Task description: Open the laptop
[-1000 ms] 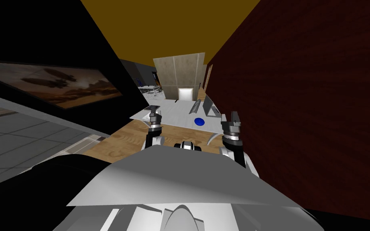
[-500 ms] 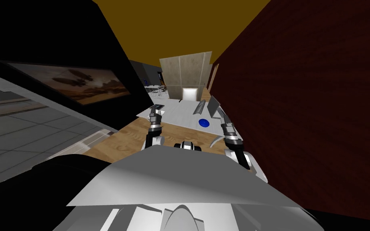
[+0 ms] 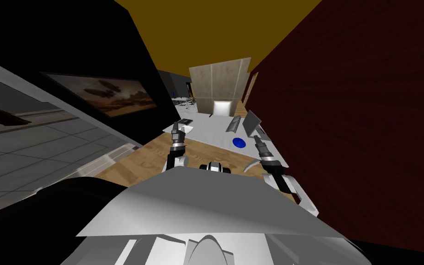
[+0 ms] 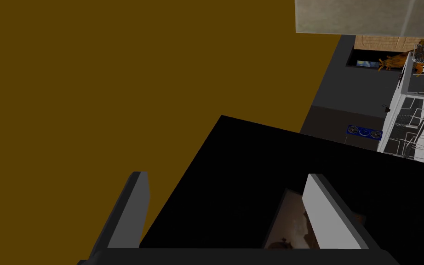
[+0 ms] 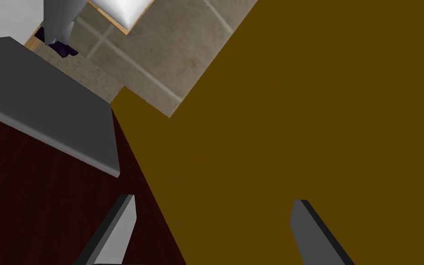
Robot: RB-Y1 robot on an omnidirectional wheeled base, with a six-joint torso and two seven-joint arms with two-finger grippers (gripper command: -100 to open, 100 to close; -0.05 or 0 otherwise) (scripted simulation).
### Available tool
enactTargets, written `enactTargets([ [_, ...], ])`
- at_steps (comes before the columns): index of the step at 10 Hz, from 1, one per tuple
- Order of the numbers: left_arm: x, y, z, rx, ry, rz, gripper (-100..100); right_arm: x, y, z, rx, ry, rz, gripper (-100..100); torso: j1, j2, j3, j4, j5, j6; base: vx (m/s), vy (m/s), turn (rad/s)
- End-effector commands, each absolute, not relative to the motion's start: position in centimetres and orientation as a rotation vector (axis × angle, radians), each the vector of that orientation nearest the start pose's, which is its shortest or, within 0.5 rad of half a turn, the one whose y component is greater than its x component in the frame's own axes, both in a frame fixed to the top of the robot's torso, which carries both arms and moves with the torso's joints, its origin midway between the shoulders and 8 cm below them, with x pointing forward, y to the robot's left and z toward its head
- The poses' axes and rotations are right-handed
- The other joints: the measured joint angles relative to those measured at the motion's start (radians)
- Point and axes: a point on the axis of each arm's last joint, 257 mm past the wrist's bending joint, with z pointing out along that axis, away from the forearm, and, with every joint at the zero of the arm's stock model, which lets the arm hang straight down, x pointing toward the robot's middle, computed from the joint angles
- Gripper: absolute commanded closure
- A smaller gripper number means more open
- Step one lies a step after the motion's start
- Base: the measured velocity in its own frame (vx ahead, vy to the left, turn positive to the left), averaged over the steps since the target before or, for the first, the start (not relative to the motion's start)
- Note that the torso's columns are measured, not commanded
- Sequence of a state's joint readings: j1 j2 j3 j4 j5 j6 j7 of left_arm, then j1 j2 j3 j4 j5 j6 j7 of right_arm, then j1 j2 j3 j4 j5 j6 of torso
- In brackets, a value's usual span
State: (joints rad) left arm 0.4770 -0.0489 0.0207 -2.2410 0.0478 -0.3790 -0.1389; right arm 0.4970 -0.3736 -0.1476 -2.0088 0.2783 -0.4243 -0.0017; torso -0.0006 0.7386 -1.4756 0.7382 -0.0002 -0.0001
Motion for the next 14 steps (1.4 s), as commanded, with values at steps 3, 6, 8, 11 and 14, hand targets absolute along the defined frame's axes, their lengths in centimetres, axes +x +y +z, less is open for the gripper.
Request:
enactTargets([
  [3, 36.9, 29.9, -1.0, -0.777, 0.679, -1.163, 0, 40.2, -38.6, -15.7, 0.349, 1.42, 0.537, -100, 0.001, -0.001, -0.001, 0.0, 0.0, 0.0, 0.012, 0.056, 0.148],
  [6, 36.9, 29.9, -1.0, -0.777, 0.679, -1.163, 0, 40.3, -41.7, -17.4, 0.312, 1.491, 0.403, -100, 0.0, 0.0, 0.0, 0.0, 0.0, 0.0, 0.012, 0.042, 0.097],
  [8, 36.9, 29.9, -1.0, -0.777, 0.679, -1.163, 0, 40.3, -45.1, -18.7, 0.272, 1.555, 0.262, -100, 0.001, -0.001, 0.0, 0.0, 0.0, 0.0, 0.016, 0.057, 0.156],
  [11, 36.9, 29.9, -1.0, -0.777, 0.679, -1.163, 0, 40.1, -49.0, -19.7, 0.232, 1.614, 0.112, -100, 0.0, 0.0, 0.0, 0.0, 0.0, 0.001, 0.015, 0.044, 0.094],
  [14, 36.9, 29.9, -1.0, -0.777, 0.679, -1.163, 0, 39.7, -53.3, -20.1, 0.189, 1.666, -0.048, -100, 0.002, -0.001, -0.001, 0.0, 0.0, 0.0, 0.021, 0.05, 0.131],
])
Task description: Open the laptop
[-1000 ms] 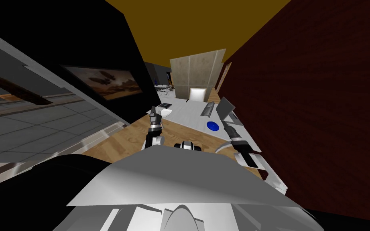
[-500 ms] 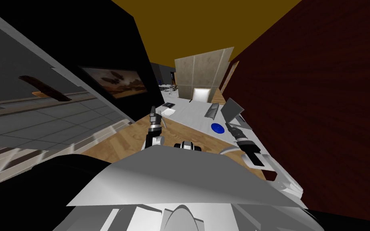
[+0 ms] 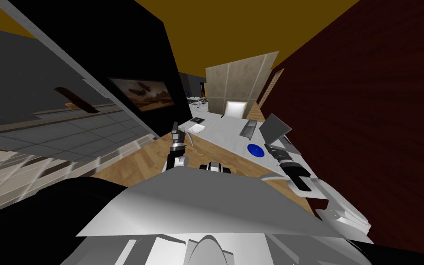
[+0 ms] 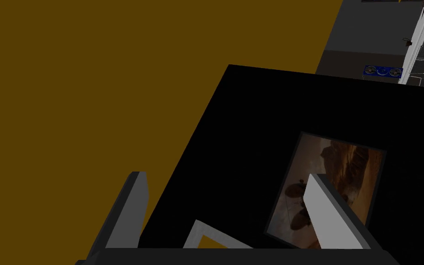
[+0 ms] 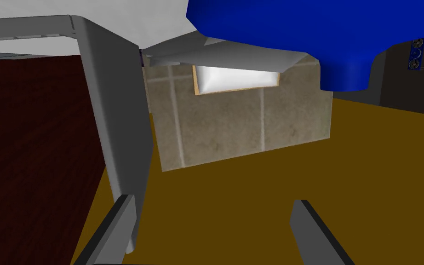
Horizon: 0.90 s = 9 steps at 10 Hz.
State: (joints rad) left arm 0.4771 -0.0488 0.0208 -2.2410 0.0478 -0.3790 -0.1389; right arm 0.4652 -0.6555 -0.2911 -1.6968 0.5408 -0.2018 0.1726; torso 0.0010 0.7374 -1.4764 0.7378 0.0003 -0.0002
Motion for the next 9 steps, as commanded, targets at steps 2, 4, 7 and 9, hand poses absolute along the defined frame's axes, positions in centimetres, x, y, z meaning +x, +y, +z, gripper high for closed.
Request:
enactTargets([
  [2, 36.9, 29.9, -1.0, -0.777, 0.679, -1.163, 0, 39.1, -57.8, -20.0, 0.142, 1.709, -0.218, -100, -0.002, 0.001, 0.001, 0.0, -0.001, 0.0, 0.015, 0.04, 0.119],
  [4, 36.9, 29.9, -1.0, -0.777, 0.679, -1.163, 0, 38.7, -60.2, -19.6, 0.116, 1.726, -0.306, -100, -0.001, 0.001, 0.001, 0.0, 0.0, 0.001, 0.012, 0.035, 0.094],
  [7, 36.9, 29.9, -1.0, -0.777, 0.679, -1.163, 0, 37.9, -64.8, -18.2, 0.065, 1.751, -0.481, -100, -0.001, 0.0, 0.0, 0.0, 0.0, 0.0, 0.02, 0.045, 0.1],
  [9, 36.9, 29.9, -1.0, -0.777, 0.679, -1.163, 0, 37.0, -69.0, -16.4, 0.022, 1.764, -0.645, -100, -0.001, 0.0, 0.0, 0.0, 0.0, 0.0, 0.031, 0.052, 0.167],
])
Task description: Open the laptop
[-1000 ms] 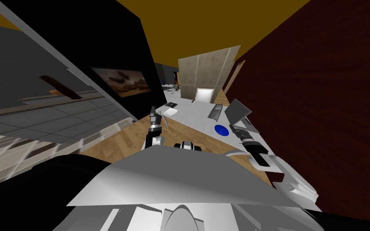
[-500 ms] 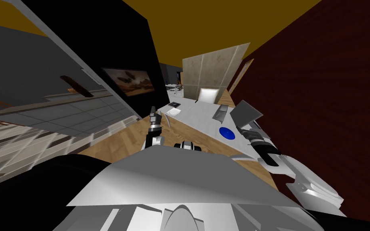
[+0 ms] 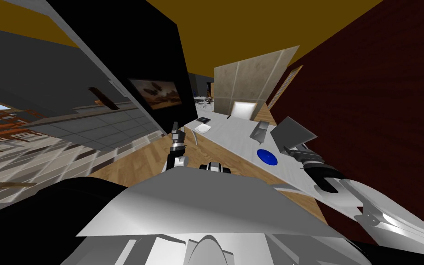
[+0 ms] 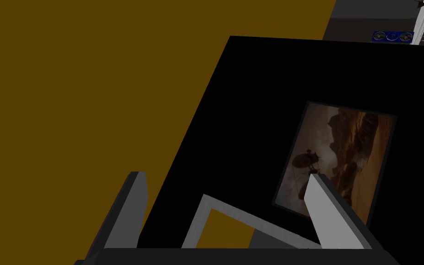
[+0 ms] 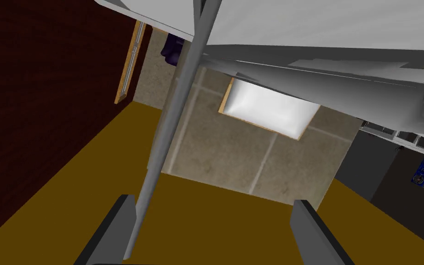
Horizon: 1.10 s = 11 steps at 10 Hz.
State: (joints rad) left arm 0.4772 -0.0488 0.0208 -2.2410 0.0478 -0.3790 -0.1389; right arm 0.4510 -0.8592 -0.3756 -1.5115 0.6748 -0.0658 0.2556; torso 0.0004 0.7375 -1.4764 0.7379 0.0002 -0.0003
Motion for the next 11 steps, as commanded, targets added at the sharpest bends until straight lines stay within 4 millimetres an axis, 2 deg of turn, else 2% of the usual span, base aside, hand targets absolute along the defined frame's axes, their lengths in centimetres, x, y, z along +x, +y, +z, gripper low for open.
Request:
enactTargets([
  [1, 36.9, 29.9, -1.0, -0.777, 0.679, -1.163, 0, 36.6, -70.9, -15.2, -0.001, 1.765, -0.722, -100, 0.0, 0.0, 0.0, 0.0, 0.0, 0.0, 0.022, 0.053, 0.175],
  [3, 36.9, 29.9, -1.0, -0.777, 0.679, -1.163, 0, 35.8, -74.1, -12.9, -0.038, 1.763, -0.857, -100, 0.0, 0.001, 0.001, 0.0, 0.0, 0.001, 0.027, 0.05, 0.108],
  [5, 36.9, 29.9, -1.0, -0.777, 0.679, -1.163, 0, 35.1, -76.4, -11.2, -0.059, 1.758, -0.959, -100, -0.001, 0.001, 0.0, 0.001, 0.0, 0.0, 0.022, 0.034, 0.099],
  [7, 36.9, 29.9, -1.0, -0.777, 0.679, -1.163, 0, 34.5, -77.8, -10.1, -0.07, 1.754, -1.025, -100, 0.0, 0.001, 0.0, 0.0, 0.0, 0.0, 0.015, 0.028, 0.074],
  [9, 36.9, 29.9, -1.0, -0.777, 0.679, -1.163, 0, 34.7, -77.5, -10.2, -0.067, 1.755, -1.008, -100, -0.001, 0.001, 0.001, 0.0, 0.0, 0.001, 0.003, 0.005, 0.006],
  [10, 36.9, 29.9, -1.0, -0.777, 0.679, -1.163, 0, 34.7, -77.5, -10.2, -0.066, 1.755, -1.008, 100, -0.001, 0.001, 0.001, 0.0, -0.001, 0.0, 0.0, 0.0, 0.0],
  [11, 36.9, 29.9, -1.0, -0.777, 0.679, -1.163, 0, 34.7, -77.9, -10.3, -0.004, 1.758, -0.943, 100, -0.001, 0.0, 0.001, 0.0, -0.001, -0.001, -0.034, -0.056, -0.009],
])
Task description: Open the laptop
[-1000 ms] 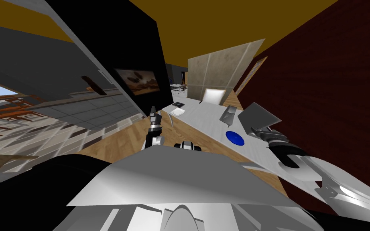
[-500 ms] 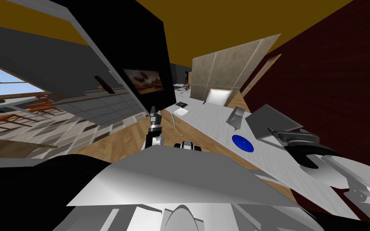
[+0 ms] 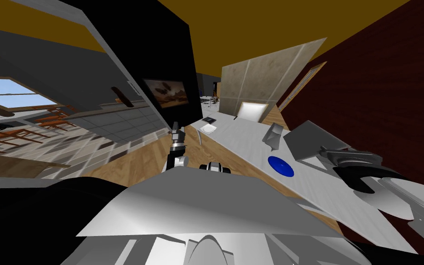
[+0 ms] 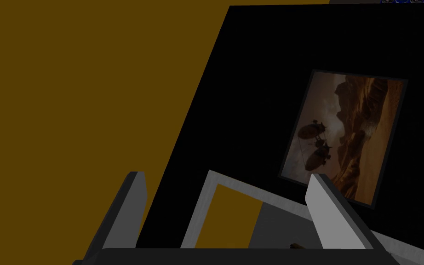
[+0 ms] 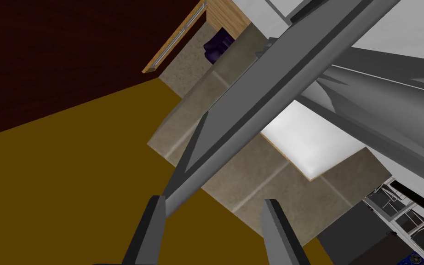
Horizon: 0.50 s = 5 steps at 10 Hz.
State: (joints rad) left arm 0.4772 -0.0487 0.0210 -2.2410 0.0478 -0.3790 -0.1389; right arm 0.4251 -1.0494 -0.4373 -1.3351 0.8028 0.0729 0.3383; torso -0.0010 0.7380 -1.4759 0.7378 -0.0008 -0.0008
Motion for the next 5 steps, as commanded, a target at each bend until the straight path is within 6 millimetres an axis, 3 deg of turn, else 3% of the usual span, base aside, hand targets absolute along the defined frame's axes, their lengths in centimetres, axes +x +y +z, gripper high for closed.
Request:
enactTargets([
  [1, 36.89, 29.87, -0.99, -0.777, 0.679, -1.163, 0, 34.7, -78.0, -10.31, 0.027, 1.758, -0.91, 100, -0.003, 0.0, 0.0, 0.0, -0.001, -0.001, -0.059, -0.083, 0.028],
  [5, 36.89, 29.87, -0.99, -0.777, 0.679, -1.162, 0, 34.76, -78.55, -10.29, 0.15, 1.751, -0.78, 100, 0.001, -0.001, -0.001, 0.0, 0.001, 0.001, -0.052, -0.076, 0.007],
])
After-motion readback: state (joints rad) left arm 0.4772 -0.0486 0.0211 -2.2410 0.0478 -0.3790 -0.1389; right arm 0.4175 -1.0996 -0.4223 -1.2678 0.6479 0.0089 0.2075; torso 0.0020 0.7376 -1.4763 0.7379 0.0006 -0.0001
